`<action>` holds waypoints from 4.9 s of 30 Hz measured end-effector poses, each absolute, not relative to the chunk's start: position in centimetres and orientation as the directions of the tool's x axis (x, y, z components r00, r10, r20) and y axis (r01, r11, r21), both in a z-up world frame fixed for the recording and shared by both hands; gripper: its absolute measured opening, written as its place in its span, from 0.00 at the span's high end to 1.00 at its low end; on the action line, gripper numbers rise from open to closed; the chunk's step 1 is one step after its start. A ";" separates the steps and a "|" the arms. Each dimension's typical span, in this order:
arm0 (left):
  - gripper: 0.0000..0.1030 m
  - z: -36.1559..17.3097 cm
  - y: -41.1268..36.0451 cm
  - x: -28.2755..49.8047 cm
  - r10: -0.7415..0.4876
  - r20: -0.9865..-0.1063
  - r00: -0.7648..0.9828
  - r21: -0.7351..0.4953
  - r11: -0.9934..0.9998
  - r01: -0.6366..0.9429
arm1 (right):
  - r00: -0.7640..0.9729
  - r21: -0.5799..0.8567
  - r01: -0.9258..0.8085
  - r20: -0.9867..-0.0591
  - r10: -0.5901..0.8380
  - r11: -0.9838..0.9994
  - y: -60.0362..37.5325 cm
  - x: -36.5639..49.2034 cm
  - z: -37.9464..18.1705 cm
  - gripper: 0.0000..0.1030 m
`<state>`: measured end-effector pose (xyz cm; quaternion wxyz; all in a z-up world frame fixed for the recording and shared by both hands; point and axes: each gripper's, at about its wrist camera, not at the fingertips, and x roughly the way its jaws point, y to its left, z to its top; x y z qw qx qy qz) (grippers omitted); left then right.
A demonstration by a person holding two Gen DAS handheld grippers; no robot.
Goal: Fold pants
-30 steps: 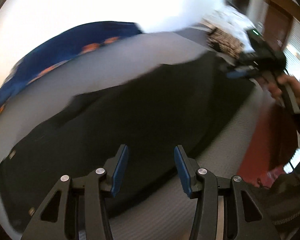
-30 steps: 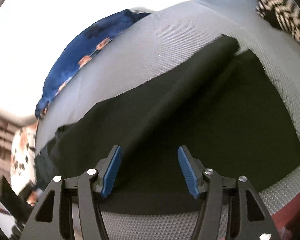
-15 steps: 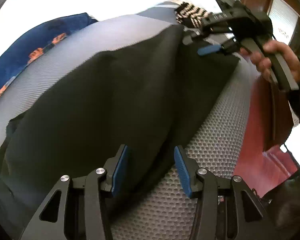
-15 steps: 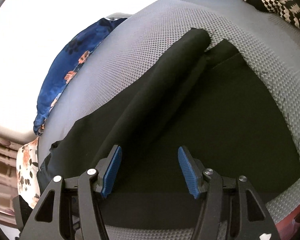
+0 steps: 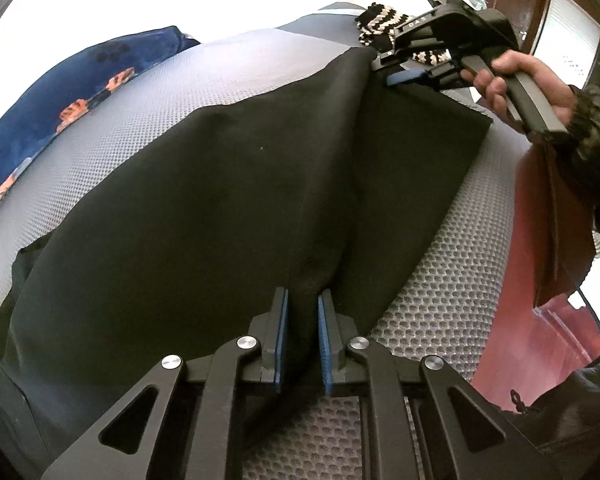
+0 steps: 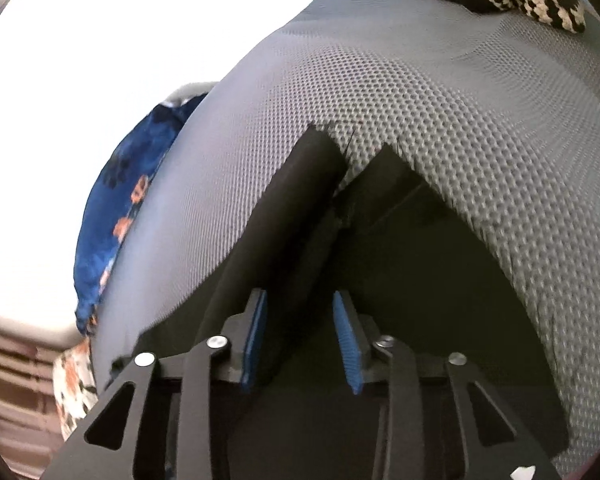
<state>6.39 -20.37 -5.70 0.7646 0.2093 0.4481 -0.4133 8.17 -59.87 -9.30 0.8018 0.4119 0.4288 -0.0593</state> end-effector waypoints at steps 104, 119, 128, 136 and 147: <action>0.46 -5.4 16.3 16.5 -0.203 -0.758 0.620 -0.188 0.978 0.091 | 0.107 0.419 -0.412 -0.860 0.500 0.809 -16.2 29.3 -8.9 0.92; 0.45 0.4 7.1 17.0 -0.290 -0.741 0.606 -0.115 0.944 0.310 | 0.393 0.273 -0.301 -0.837 0.380 0.913 -22.2 23.4 -2.7 0.70; 0.46 -1.2 -4.6 19.8 -0.449 -0.753 0.480 -0.156 0.832 0.533 | 0.433 0.114 -0.078 -0.891 0.137 0.990 -28.6 16.2 -6.2 0.69; 0.46 -4.5 -7.5 23.7 -0.377 -0.784 0.493 -0.094 0.858 0.506 | 0.467 0.055 -0.063 -0.881 0.078 0.997 -28.0 16.9 -8.8 0.69; 0.46 -3.7 -4.7 25.0 -0.370 -0.779 0.506 -0.153 0.895 0.419 | 0.491 0.117 -0.087 -0.859 0.145 0.989 -27.4 18.4 -7.6 0.64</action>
